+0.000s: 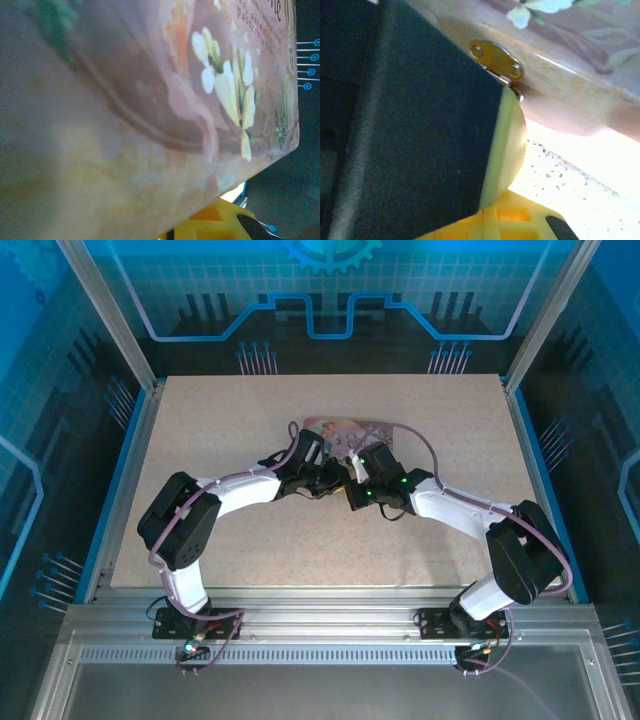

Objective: Unlock a padlock with a key

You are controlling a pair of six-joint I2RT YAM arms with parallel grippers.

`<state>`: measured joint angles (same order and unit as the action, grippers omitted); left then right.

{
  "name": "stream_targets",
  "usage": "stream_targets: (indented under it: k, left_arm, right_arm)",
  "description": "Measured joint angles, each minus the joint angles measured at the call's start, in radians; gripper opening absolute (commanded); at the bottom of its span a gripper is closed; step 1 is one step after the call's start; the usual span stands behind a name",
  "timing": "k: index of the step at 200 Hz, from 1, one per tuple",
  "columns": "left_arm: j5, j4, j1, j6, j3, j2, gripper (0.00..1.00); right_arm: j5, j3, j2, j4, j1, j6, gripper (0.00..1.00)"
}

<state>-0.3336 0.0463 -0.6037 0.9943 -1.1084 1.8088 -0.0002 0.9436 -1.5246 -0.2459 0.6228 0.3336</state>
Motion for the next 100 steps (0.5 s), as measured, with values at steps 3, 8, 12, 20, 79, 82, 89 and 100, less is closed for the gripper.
stream_targets:
  k: [3,8,12,20,79,82,89,100]
  left_arm:
    - [0.000,0.000,0.000,0.000,0.000,0.000,0.00]
    - [0.000,0.000,0.000,0.000,0.000,0.000,0.00]
    - [0.000,0.000,0.001,0.000,0.000,0.000,0.00]
    - [0.000,0.000,0.001,0.000,0.000,0.000,0.03]
    - [0.004,0.031,0.001,0.005,0.047,0.000,0.29]
    - [0.004,0.035,0.000,0.007,0.053,0.000,0.30]
    - [0.003,0.047,0.000,0.015,0.069,0.000,0.34]
    - [0.003,0.065,0.000,0.027,0.094,0.000,0.36]
  right_arm:
    - [-0.002,0.000,0.000,0.000,0.000,0.002,0.00]
    - [-0.004,0.000,0.000,0.000,-0.002,0.002,0.00]
    - [-0.007,0.000,0.000,0.000,-0.002,0.002,0.00]
    - [-0.008,0.000,0.000,0.001,-0.003,0.002,0.00]
    - [-0.049,-0.025,-0.033,0.041,-0.004,-0.002,0.00]
    - [-0.054,-0.028,-0.037,0.047,-0.004,-0.003,0.00]
    - [-0.060,-0.034,-0.048,0.056,-0.004,-0.005,0.00]
    - [-0.069,-0.042,-0.069,0.067,-0.004,-0.010,0.00]
